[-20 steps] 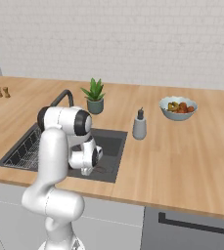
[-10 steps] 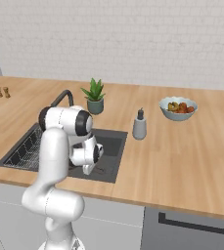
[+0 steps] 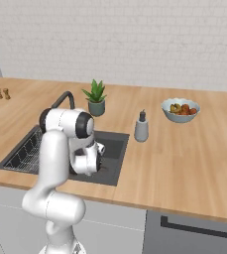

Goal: Pick the pan and sponge and place them into the sink. Then turn on the water.

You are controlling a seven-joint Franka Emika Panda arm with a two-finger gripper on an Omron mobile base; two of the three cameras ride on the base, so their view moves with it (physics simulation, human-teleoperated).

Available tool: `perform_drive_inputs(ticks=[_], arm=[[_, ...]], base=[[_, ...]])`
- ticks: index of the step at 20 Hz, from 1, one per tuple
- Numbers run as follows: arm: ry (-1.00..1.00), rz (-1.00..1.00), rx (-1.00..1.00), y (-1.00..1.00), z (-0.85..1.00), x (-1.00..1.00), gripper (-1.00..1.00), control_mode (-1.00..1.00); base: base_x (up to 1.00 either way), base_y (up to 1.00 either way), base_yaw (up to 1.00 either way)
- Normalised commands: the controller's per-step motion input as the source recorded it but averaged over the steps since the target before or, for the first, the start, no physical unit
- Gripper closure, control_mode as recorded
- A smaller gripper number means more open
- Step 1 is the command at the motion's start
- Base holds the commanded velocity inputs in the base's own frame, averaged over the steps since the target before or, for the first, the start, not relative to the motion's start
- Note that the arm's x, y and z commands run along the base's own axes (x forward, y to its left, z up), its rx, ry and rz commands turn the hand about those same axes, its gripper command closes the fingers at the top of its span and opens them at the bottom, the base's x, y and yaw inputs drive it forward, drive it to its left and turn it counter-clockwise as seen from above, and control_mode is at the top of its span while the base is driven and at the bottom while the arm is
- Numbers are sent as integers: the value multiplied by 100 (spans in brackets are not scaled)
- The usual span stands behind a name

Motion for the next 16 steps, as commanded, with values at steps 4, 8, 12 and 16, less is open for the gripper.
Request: perform_drive_inputs(ticks=[4,8,12,16], arm=[[-38,0,20,-25,74,-39,-100,-100],[-19,4,16,-17,99,-37,-100,-100],[-3,8,1,-21,100,-42,-100,-100],[6,0,-6,-38,100,-49,-100,-100]], base=[[0,0,0],[0,0,0],[0,0,0],[0,0,0]])
